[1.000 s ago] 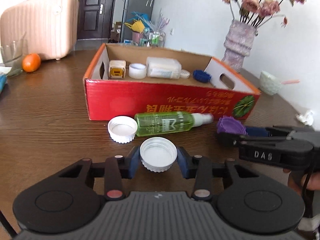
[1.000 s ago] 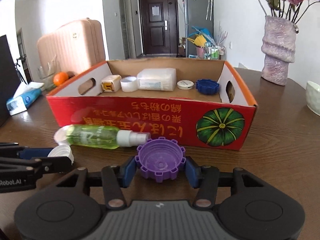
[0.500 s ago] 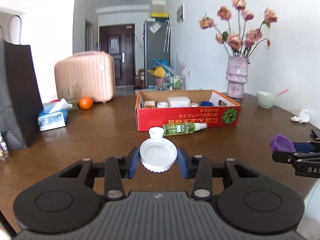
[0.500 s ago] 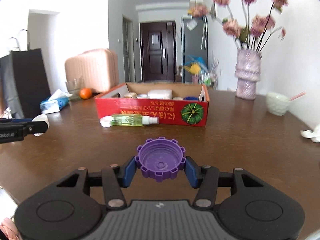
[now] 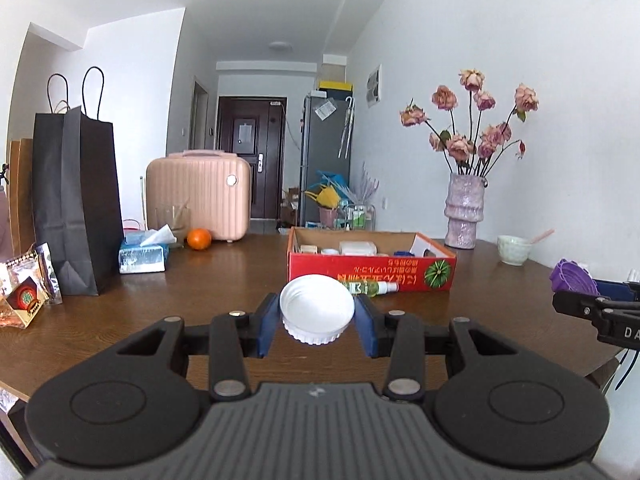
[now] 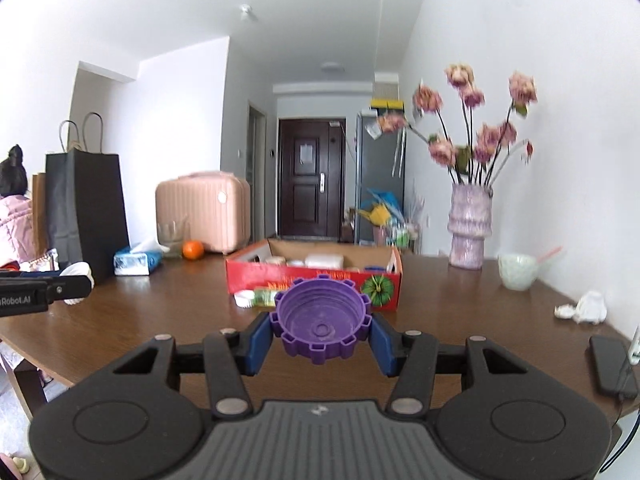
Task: Organize rigid objects
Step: 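Carry the white cap and purple cap over the red box with both grippers, then open both grippers to drop the white cap and purple cap into the box, then lift both grippers out of the box and back away toward the spray bottle, then grasp the green spray bottle with the left gripper while the right grasps its white nozzle end, then carry the green spray bottle into the red box with both grippers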
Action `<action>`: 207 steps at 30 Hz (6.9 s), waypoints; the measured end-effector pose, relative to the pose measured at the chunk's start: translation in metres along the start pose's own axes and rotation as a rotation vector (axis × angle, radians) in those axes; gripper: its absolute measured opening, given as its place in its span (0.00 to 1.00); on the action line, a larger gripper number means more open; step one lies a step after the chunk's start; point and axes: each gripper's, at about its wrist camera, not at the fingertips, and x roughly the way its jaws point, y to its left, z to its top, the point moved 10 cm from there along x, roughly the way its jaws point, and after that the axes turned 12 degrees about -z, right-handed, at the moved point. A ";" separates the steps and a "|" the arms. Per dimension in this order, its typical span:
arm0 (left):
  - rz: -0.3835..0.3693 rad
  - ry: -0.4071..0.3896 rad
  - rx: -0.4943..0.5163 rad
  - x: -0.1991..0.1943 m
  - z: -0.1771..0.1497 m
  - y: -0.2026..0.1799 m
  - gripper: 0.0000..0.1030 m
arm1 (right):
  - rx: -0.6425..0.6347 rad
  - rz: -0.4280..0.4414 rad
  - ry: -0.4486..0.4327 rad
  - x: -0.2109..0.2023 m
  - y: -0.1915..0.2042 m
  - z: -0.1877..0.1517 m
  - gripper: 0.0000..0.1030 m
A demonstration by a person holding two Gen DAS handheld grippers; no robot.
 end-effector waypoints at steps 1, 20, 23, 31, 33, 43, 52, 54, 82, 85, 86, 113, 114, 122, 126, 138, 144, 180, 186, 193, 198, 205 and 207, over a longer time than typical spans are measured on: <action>0.002 -0.007 0.003 -0.002 0.003 0.001 0.40 | -0.004 0.003 -0.011 -0.004 0.002 0.002 0.50; -0.008 0.004 0.020 0.013 0.007 0.005 0.40 | 0.044 0.021 -0.040 0.007 0.002 0.008 0.50; -0.014 0.005 0.034 0.027 0.015 0.006 0.40 | 0.049 0.005 -0.041 0.018 -0.002 0.010 0.50; -0.004 -0.033 0.075 0.072 0.052 0.017 0.40 | 0.046 -0.020 -0.067 0.065 -0.007 0.039 0.50; -0.007 -0.034 0.068 0.087 0.058 0.022 0.40 | 0.044 -0.017 -0.071 0.080 -0.008 0.048 0.50; -0.028 0.007 0.025 0.177 0.078 0.050 0.40 | 0.037 -0.034 -0.057 0.180 -0.013 0.085 0.50; -0.102 0.050 -0.024 0.275 0.100 0.076 0.40 | 0.032 -0.004 -0.028 0.269 -0.011 0.105 0.50; -0.132 0.088 -0.050 0.304 0.100 0.084 0.40 | 0.031 0.021 0.026 0.296 -0.010 0.102 0.50; -0.121 0.719 0.070 0.498 0.051 0.115 0.63 | -0.217 0.059 0.706 0.534 0.038 0.051 0.66; -0.091 0.664 0.076 0.472 0.080 0.113 0.73 | -0.210 0.048 0.664 0.511 0.026 0.082 0.71; -0.090 0.648 0.075 0.462 0.089 0.112 0.73 | -0.208 0.044 0.650 0.502 0.023 0.092 0.74; -0.036 -0.087 0.100 0.183 0.124 0.048 1.00 | 0.044 -0.035 -0.045 0.223 -0.003 0.140 1.00; -0.033 -0.090 0.095 0.176 0.123 0.048 1.00 | 0.032 -0.037 -0.052 0.216 -0.001 0.139 1.00; 0.037 -0.120 0.090 0.106 0.085 0.041 1.00 | 0.060 -0.008 -0.074 0.147 -0.003 0.108 1.00; 0.038 -0.109 0.112 0.066 0.052 0.027 1.00 | 0.074 -0.009 -0.069 0.105 -0.010 0.072 1.00; -0.064 0.087 0.021 0.030 -0.035 0.014 1.00 | 0.066 0.025 0.079 0.015 -0.016 -0.043 1.00; -0.071 0.137 0.007 0.046 -0.042 0.016 1.00 | 0.079 0.032 0.096 0.029 -0.008 -0.042 1.00; -0.243 0.411 -0.329 0.369 -0.038 0.069 0.48 | 0.393 0.181 0.422 0.372 0.038 -0.028 0.43; -0.260 0.405 -0.388 0.372 -0.038 0.074 0.47 | 0.450 0.195 0.461 0.387 0.042 -0.038 0.36; -0.254 0.373 -0.327 0.368 -0.031 0.068 0.41 | 0.463 0.208 0.460 0.387 0.044 -0.040 0.36; -0.270 0.376 -0.333 0.360 -0.031 0.061 0.40 | 0.475 0.195 0.451 0.383 0.039 -0.039 0.34; -0.291 0.362 -0.283 0.302 -0.037 0.026 0.40 | 0.464 0.161 0.403 0.321 0.025 -0.039 0.34; -0.302 0.369 -0.292 0.278 -0.043 0.016 0.40 | 0.459 0.162 0.419 0.296 0.020 -0.044 0.34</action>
